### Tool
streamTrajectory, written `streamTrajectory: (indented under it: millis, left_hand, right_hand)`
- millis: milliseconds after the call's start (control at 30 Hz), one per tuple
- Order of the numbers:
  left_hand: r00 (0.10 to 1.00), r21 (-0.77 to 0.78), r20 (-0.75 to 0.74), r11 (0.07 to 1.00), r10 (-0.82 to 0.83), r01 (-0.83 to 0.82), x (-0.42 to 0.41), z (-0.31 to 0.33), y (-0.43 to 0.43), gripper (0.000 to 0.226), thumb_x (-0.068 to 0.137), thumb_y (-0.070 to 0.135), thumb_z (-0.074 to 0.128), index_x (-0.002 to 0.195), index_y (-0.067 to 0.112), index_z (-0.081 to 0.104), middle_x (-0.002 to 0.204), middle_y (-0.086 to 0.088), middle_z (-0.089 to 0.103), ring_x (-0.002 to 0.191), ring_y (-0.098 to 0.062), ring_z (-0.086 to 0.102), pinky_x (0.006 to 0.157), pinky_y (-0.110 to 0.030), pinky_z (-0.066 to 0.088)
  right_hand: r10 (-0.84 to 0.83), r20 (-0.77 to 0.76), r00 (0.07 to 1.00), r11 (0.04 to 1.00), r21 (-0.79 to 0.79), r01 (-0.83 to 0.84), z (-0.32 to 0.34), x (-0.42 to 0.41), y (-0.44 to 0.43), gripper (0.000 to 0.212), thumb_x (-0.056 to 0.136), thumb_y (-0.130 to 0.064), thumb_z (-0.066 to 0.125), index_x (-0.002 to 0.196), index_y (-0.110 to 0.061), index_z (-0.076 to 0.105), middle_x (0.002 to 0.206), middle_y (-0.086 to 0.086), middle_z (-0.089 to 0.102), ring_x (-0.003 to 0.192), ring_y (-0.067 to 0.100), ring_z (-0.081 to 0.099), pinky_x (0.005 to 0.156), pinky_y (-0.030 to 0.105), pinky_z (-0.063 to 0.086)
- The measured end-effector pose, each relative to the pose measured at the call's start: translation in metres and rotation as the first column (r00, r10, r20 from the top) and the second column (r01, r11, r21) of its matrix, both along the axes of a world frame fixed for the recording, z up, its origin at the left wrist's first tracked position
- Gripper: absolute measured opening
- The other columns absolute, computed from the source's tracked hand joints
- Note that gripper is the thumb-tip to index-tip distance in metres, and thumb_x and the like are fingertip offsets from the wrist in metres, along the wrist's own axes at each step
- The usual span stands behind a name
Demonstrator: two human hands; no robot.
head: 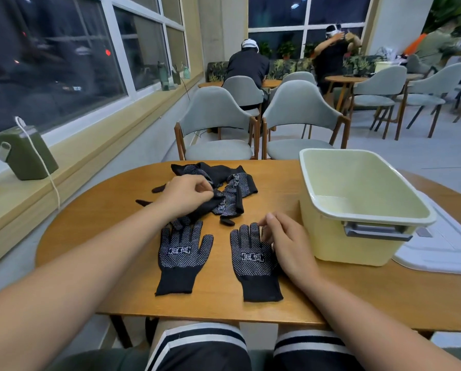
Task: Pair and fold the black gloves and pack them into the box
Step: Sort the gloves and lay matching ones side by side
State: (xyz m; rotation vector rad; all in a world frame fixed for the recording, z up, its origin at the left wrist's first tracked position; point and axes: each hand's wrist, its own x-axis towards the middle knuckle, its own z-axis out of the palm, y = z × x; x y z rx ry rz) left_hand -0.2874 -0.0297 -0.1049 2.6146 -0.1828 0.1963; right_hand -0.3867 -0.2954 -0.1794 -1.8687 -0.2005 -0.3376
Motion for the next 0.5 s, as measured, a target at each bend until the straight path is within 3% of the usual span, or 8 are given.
streamTrajectory:
  millis: [100, 233, 367, 433, 500]
  left_hand:
    - [1.000, -0.005, -0.020, 1.000, -0.012, 0.012, 0.003, -0.006, -0.028, 0.013, 0.096, 0.043, 0.072, 0.096, 0.032, 0.078, 0.098, 0.016, 0.072, 0.095, -0.007, 0.066, 0.074, -0.028, 0.047]
    - [0.995, -0.047, -0.079, 0.997, 0.054, -0.058, 0.012, -0.019, -0.053, 0.034, 0.100, 0.052, 0.065, 0.087, 0.024, 0.078, 0.086, 0.005, 0.077, 0.088, -0.016, 0.073, 0.078, -0.034, 0.056]
    - [0.986, -0.155, -0.144, 0.982, 0.083, -0.105, 0.017, -0.023, -0.073, 0.060, 0.087, 0.070, 0.072, 0.088, 0.011, 0.081, 0.076, -0.001, 0.079, 0.077, -0.015, 0.075, 0.084, -0.037, 0.062]
    - [0.985, -0.131, -0.146, 0.985, 0.093, -0.112, 0.018, -0.023, -0.080, 0.060, 0.085, 0.067, 0.077, 0.083, 0.007, 0.078, 0.074, -0.005, 0.079, 0.076, -0.018, 0.075, 0.080, -0.038, 0.060]
    - [0.986, -0.100, -0.145, 0.990, 0.082, -0.097, 0.018, -0.025, -0.085, 0.044, 0.086, 0.052, 0.082, 0.076, 0.010, 0.074, 0.082, -0.009, 0.080, 0.078, -0.022, 0.076, 0.077, -0.040, 0.060]
  right_hand:
    - [-0.006, -0.045, 0.999, 0.999, 0.036, 0.008, 0.000, 0.002, -0.001, 0.036, 0.114, -0.037, 0.050, 0.090, -0.022, 0.072, 0.077, 0.004, 0.069, 0.072, 0.014, 0.063, 0.076, 0.046, 0.052]
    - [0.001, -0.103, 0.995, 0.995, 0.098, 0.010, 0.002, 0.003, -0.003, 0.037, 0.114, -0.041, 0.050, 0.090, -0.024, 0.073, 0.076, 0.006, 0.072, 0.069, 0.013, 0.061, 0.074, 0.048, 0.053]
    - [0.003, -0.119, 0.993, 0.993, 0.119, 0.012, 0.003, 0.003, -0.003, 0.039, 0.113, -0.043, 0.049, 0.089, -0.025, 0.073, 0.074, 0.004, 0.071, 0.068, 0.014, 0.061, 0.073, 0.046, 0.051]
    - [0.003, -0.118, 0.993, 0.993, 0.116, 0.010, 0.003, 0.002, -0.002, 0.039, 0.113, -0.043, 0.049, 0.089, -0.024, 0.073, 0.074, 0.005, 0.071, 0.068, 0.014, 0.061, 0.073, 0.046, 0.051]
    - [0.004, -0.116, 0.993, 0.994, 0.112, 0.009, 0.003, 0.002, -0.002, 0.040, 0.113, -0.043, 0.049, 0.089, -0.022, 0.072, 0.075, 0.007, 0.071, 0.068, 0.013, 0.061, 0.073, 0.044, 0.050]
